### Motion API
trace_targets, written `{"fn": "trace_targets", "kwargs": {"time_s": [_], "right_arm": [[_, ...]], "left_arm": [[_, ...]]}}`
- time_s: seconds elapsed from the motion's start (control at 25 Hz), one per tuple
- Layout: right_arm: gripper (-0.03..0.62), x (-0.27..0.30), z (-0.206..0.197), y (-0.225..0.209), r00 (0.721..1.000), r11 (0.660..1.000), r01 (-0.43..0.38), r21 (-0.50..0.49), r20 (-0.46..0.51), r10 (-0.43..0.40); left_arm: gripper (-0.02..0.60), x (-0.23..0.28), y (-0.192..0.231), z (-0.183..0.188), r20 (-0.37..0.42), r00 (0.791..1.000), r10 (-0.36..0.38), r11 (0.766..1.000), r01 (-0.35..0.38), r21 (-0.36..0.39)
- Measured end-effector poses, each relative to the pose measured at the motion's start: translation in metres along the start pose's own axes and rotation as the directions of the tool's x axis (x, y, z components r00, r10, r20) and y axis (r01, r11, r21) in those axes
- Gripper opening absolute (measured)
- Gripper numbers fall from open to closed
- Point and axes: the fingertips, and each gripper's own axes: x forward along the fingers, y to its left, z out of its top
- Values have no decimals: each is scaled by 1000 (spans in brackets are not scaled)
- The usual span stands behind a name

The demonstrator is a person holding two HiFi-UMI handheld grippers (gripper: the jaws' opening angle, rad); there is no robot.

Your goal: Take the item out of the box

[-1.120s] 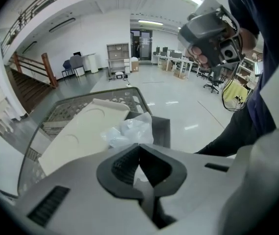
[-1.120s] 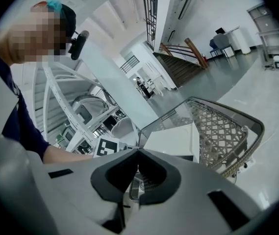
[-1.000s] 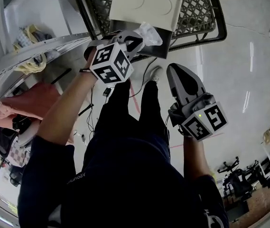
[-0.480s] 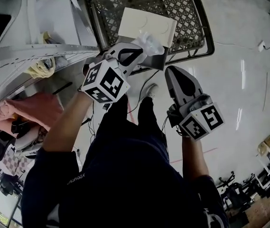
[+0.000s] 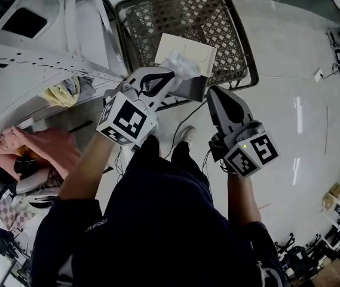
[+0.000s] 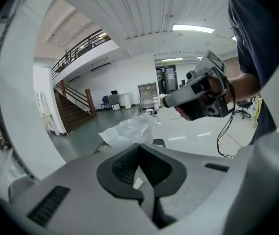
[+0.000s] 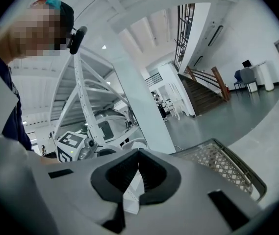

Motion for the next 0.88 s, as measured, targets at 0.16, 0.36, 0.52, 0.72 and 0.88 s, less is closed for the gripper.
{"fn": "trace_targets", "kwargs": {"time_s": [0.16, 0.36, 0.52, 0.72, 0.88], "right_arm": [[24, -7, 23, 20, 999, 998, -17, -58, 30, 19], [25, -14, 47, 41, 996, 992, -38, -118, 70, 46], [24, -21, 59, 49, 995, 989, -47, -142, 86, 60], [24, -28, 71, 57, 992, 982, -62, -178, 95, 80], [23, -34, 79, 62, 990, 977, -76, -199, 105, 99]], "left_arm": [[8, -22, -2, 23, 38, 998, 41, 999, -42, 14], [8, -43, 2, 47, 84, 994, 74, 997, -77, 29], [8, -56, 0, 64, 101, 991, 89, 995, -93, 39], [8, -67, -1, 78, 119, 986, 119, 992, -123, 31], [8, -69, -4, 87, 137, 982, 131, 990, -136, 31]]}}
